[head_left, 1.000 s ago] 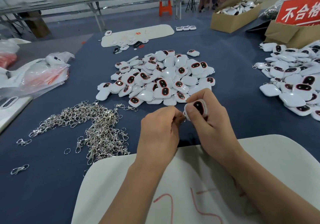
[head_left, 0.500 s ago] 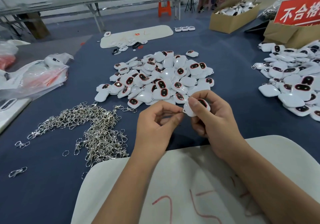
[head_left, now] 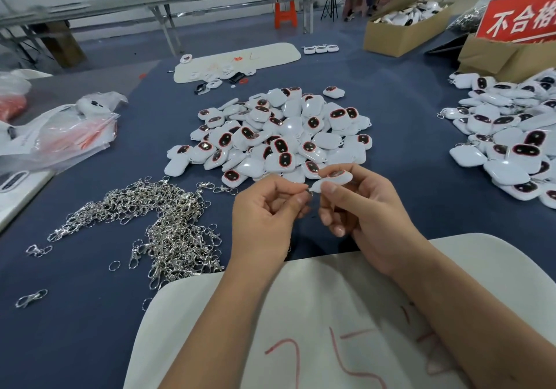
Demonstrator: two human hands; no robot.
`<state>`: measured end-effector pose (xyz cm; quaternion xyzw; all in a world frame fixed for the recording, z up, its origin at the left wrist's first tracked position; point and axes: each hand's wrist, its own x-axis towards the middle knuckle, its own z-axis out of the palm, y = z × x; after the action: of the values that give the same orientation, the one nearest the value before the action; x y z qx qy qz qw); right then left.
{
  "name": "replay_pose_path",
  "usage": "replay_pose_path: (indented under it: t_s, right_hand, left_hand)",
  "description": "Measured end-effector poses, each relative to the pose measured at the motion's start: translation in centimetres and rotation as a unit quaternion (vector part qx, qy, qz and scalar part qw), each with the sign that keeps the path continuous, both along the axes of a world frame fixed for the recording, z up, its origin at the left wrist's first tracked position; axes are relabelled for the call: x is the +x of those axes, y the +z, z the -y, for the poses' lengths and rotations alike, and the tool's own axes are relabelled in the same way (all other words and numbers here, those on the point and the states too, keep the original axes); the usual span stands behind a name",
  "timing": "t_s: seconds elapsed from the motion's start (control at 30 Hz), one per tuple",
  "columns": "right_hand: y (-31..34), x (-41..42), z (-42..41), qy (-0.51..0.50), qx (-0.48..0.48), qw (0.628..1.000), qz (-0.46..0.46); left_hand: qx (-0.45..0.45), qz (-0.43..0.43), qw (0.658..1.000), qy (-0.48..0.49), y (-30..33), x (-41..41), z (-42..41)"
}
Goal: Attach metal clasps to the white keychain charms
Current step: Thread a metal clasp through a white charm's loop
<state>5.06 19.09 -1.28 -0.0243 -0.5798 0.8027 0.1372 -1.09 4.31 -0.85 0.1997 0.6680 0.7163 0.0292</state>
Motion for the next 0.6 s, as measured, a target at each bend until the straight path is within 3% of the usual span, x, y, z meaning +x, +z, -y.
replay_pose_path:
  t_s: [0.13,0.23,0.6]
  right_hand:
    - [-0.48,-0.11,0.21,-0.024,0.047,0.998,0.014]
    - [-0.75,-0.19,0.33,-0.035,0.086,0.995,0.028]
    - [-0.5,-0.52,0.35,-0.012,0.026,1.0,0.001]
  left_hand:
    - [-0.156,-0.098,0.983,-0.01,-0.38,-0.41,0.66]
    - [-0.204,-0.12,0.972,-0.01,-0.71,-0.54,0.83]
    - [-0.047,0.05,0.997,-0.026,-0.49,-1.03,0.71]
